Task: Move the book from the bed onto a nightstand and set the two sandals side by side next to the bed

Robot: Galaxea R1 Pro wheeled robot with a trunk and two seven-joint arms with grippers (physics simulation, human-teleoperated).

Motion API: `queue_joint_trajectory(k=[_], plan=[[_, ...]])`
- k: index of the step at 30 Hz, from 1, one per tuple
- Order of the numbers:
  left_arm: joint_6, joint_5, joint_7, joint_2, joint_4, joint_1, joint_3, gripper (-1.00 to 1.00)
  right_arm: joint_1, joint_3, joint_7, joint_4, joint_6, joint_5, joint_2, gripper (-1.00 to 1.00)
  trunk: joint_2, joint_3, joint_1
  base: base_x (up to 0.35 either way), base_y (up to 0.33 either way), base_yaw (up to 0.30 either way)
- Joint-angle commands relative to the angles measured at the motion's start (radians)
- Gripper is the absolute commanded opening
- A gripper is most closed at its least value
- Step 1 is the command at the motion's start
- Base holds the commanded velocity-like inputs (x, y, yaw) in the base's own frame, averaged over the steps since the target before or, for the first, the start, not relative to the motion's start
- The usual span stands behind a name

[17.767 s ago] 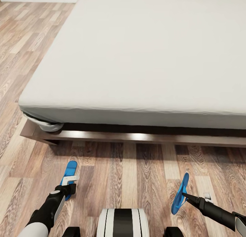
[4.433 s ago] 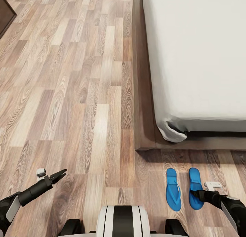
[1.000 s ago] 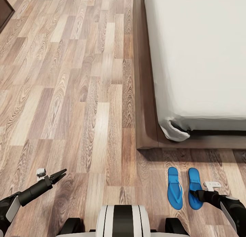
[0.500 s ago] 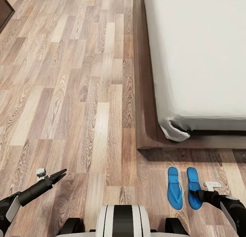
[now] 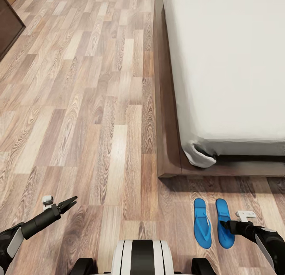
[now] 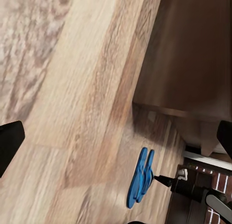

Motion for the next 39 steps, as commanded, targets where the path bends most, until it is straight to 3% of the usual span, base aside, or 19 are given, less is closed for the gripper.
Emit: queue_joint_trajectory(k=[1, 8, 16, 20, 21, 25, 26, 27, 28, 31, 39], plan=[[0.01, 0.001, -0.003, 0.0, 0.0, 0.0, 0.001, 1.0, 0.0, -0.004, 0.006, -0.001, 0.007, 0.001, 0.001, 1.0, 0.0, 0.003, -0.001, 0.0, 0.0, 0.0], [0.01, 0.0, -0.002, -0.001, 0.0, 0.0, 0.0, 1.0, 0.0, -0.005, 0.011, -0.001, 0.008, -0.002, 0.0, 1.0, 0.002, 0.031, -0.004, 0.0, 0.0, 0.0], [0.003, -0.003, 0.054, -0.015, 0.0, 0.0, -0.001, 1.0, 0.002, -0.011, 0.049, -0.011, 0.011, -0.023, -0.01, 1.0, 0.004, 0.061, -0.007, 0.0, 0.0, 0.0], [-0.045, -0.021, 0.104, -0.024, 0.001, 0.005, 0.0, 1.0, 0.003, -0.015, 0.283, -0.006, 0.017, -0.125, -0.027, 1.0, 0.005, 0.077, -0.009, 0.0, 0.0, 0.0], [-0.061, -0.029, 0.113, -0.024, 0.005, 0.006, 0.0, 1.0, 0.003, -0.016, 0.355, -0.003, 0.018, -0.146, -0.047, 1.0, 0.005, 0.081, -0.01, 0.0, 0.0, 0.0], [-0.109, -0.064, 0.123, -0.013, 0.061, 0.008, 0.001, 1.0, 0.003, -0.016, 0.498, 0.053, 0.018, -0.181, -0.126, 1.0, 0.006, 0.096, -0.011, 0.0, 0.0, 0.0], [-0.165, -0.085, 0.125, 0.002, 0.13, 0.009, 0.001, 1.0, 0.003, -0.015, 0.526, 0.13, 0.013, -0.188, -0.146, 1.0, 0.006, 0.096, -0.011, 0.0, 0.0, 0.0], [-0.185, -0.089, 0.125, 0.005, 0.15, 0.009, 0.001, 1.0, 0.004, -0.015, 0.529, 0.145, 0.012, -0.189, -0.148, 1.0, 0.006, 0.096, -0.011, 0.0, 0.0, 0.0], [-0.272, -0.1, 0.125, 0.016, 0.225, 0.01, 0.001, 1.0, 0.003, -0.015, 0.545, 0.186, 0.01, -0.19, -0.152, 1.0, 0.006, 0.096, -0.011, 0.0, 0.0, 0.0], [-0.421, -0.109, 0.124, 0.042, 0.344, 0.01, 0.001, 1.0, 0.004, -0.015, 0.602, 0.246, 0.007, -0.192, -0.156, 1.0, 0.006, 0.1, -0.012, 0.0, 0.0, 0.0], [-0.521, -0.113, 0.13, 0.052, 0.451, 0.012, -0.01, 1.0, 0.004, -0.015, 0.652, 0.368, -0.067, -0.192, -0.159, 1.0, 0.008, 0.131, -0.015, 0.0, 0.0, 0.0]])
